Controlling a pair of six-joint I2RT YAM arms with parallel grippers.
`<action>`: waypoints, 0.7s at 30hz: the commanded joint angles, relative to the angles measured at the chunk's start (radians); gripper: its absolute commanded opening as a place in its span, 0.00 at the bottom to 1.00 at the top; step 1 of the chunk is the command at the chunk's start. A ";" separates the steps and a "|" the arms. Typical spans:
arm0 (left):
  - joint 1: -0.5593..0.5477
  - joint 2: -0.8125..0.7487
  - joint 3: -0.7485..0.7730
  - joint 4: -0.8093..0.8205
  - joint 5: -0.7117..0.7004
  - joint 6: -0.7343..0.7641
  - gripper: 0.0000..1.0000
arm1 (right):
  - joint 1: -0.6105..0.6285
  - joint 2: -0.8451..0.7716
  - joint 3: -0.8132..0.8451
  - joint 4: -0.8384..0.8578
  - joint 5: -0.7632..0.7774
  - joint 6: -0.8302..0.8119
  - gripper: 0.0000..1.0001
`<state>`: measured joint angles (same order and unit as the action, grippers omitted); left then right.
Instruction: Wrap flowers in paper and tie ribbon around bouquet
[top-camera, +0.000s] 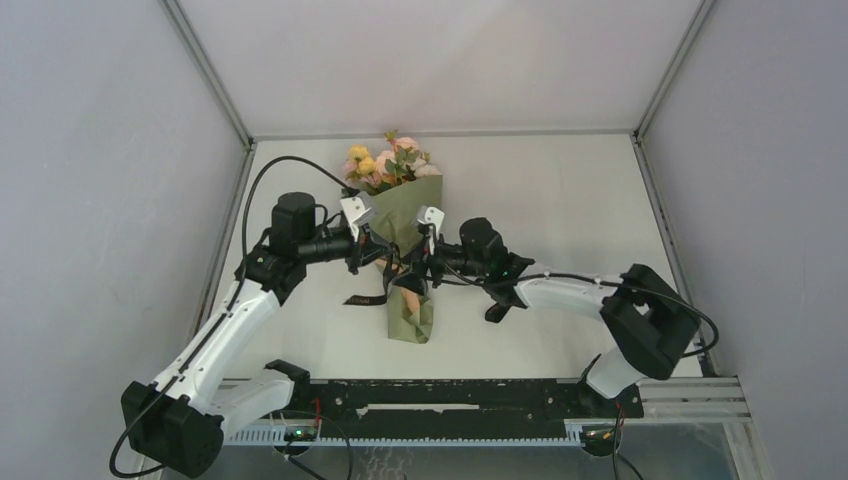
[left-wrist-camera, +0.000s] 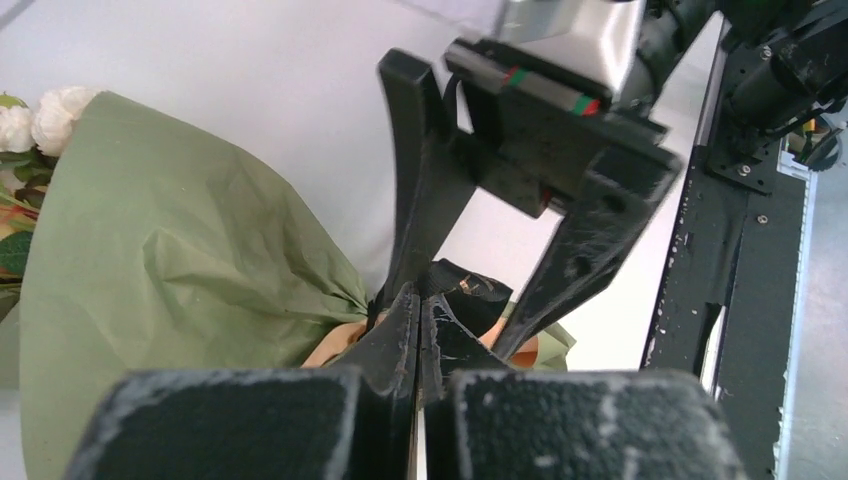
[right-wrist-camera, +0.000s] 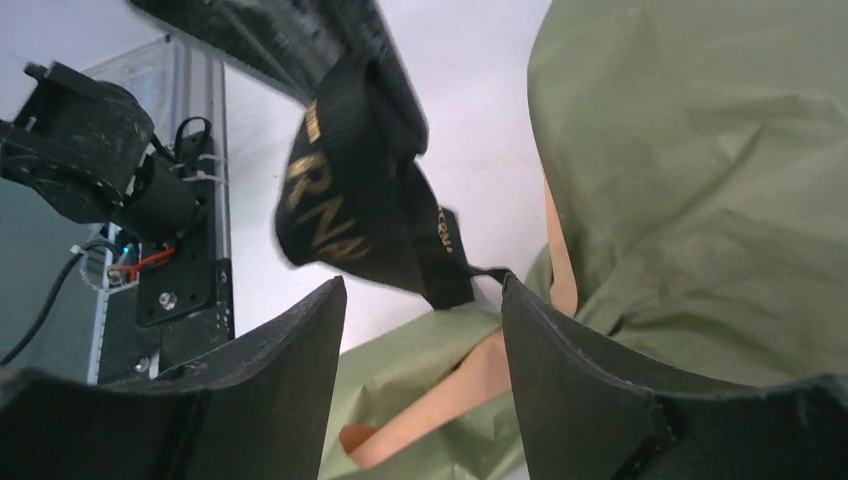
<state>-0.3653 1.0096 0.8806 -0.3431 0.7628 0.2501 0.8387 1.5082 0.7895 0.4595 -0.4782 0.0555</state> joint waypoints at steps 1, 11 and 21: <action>0.003 -0.034 -0.031 0.113 0.003 -0.015 0.00 | -0.033 0.081 0.081 0.174 -0.134 0.099 0.65; 0.016 -0.039 -0.057 0.107 -0.057 -0.022 0.00 | -0.088 0.111 0.083 0.201 -0.163 0.219 0.00; 0.030 -0.028 -0.166 0.047 -0.216 0.162 0.00 | -0.079 0.027 0.083 0.036 -0.096 0.148 0.00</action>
<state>-0.3473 0.9913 0.7830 -0.2707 0.6579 0.2710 0.7544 1.6192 0.8406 0.5571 -0.6071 0.2340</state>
